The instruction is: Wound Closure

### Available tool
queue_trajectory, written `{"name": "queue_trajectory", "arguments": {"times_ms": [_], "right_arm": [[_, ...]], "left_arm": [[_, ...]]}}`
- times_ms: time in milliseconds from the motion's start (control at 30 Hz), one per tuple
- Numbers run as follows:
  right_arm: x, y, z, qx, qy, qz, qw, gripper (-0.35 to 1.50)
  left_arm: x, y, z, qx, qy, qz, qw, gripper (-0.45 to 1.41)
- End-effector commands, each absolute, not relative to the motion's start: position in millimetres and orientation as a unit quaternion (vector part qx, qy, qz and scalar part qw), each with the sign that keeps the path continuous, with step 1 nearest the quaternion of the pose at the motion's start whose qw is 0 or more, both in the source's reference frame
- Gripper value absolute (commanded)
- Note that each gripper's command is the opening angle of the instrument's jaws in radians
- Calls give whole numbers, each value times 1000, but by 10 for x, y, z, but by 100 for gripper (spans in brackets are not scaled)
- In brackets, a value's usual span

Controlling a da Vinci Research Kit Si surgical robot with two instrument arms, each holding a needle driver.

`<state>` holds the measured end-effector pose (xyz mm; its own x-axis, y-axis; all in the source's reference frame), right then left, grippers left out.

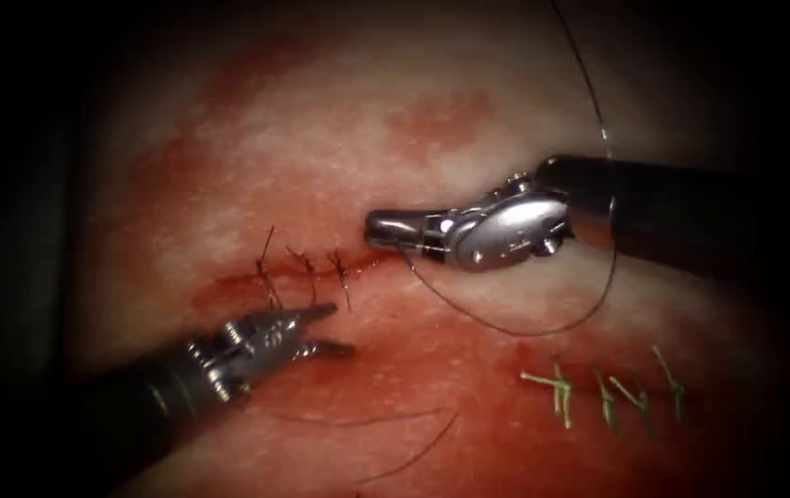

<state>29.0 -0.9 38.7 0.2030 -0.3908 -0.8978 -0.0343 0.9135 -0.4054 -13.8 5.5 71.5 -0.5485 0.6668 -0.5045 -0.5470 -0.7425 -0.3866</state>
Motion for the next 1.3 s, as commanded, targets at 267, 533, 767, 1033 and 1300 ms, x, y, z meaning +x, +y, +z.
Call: {"name": "queue_trajectory", "arguments": {"times_ms": [267,533,767,1033,1300], "right_arm": [[305,-14,381,-130,577,-28,806,-35],[312,-17,379,-124,557,-10,821,-35],[311,-18,381,-122,553,-8,824,-35],[312,-23,387,-103,530,16,842,-35],[310,-44,401,-126,527,-25,840,-35]], "left_arm": [[-174,80,699,-366,-83,850,370,5],[-190,78,722,-372,-81,848,367,7],[-179,70,754,-356,-100,858,357,9],[-182,60,766,-343,-113,863,353,10],[-178,53,774,-337,-125,864,352,10]]}}
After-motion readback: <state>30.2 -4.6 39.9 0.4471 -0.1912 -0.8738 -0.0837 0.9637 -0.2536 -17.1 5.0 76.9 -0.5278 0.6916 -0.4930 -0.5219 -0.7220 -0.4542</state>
